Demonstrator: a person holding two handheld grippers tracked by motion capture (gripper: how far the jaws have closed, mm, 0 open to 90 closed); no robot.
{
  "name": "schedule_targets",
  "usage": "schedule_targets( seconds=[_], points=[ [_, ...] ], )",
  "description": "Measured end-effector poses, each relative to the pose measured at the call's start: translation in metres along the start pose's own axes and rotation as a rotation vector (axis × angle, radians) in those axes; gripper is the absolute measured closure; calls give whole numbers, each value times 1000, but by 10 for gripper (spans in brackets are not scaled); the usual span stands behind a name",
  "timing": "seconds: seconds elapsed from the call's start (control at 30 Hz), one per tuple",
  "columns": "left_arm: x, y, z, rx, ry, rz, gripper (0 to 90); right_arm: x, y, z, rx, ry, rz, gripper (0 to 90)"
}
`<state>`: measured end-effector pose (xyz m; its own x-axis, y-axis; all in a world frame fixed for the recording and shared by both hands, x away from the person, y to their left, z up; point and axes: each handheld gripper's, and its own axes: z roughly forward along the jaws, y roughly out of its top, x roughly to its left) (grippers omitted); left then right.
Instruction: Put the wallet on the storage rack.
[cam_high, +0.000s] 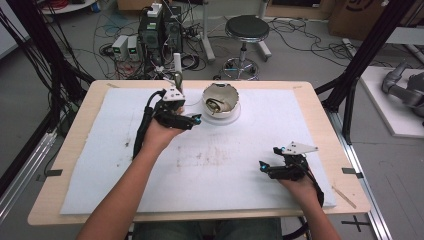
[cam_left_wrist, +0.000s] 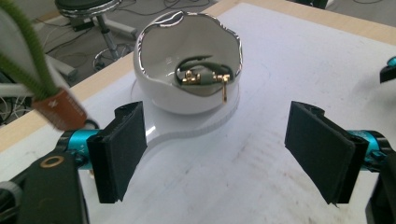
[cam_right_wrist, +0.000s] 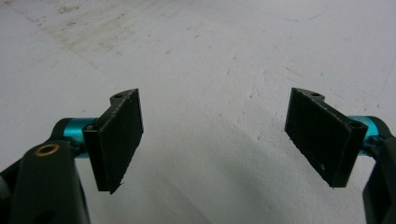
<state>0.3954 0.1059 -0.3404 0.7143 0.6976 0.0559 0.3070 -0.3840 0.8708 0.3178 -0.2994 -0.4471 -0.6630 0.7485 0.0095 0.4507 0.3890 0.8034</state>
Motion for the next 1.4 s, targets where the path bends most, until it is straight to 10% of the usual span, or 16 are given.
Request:
schedule_targets(
  seconds=[0.5,1.4],
  points=[
    [-2,-73,-34,-72,-65,-19,203,0,2,2,-8,3,10,196],
    [7,-121,-67,-112,-39,-55,203,-5,0,-5,-42,-13,26,196]
  ],
)
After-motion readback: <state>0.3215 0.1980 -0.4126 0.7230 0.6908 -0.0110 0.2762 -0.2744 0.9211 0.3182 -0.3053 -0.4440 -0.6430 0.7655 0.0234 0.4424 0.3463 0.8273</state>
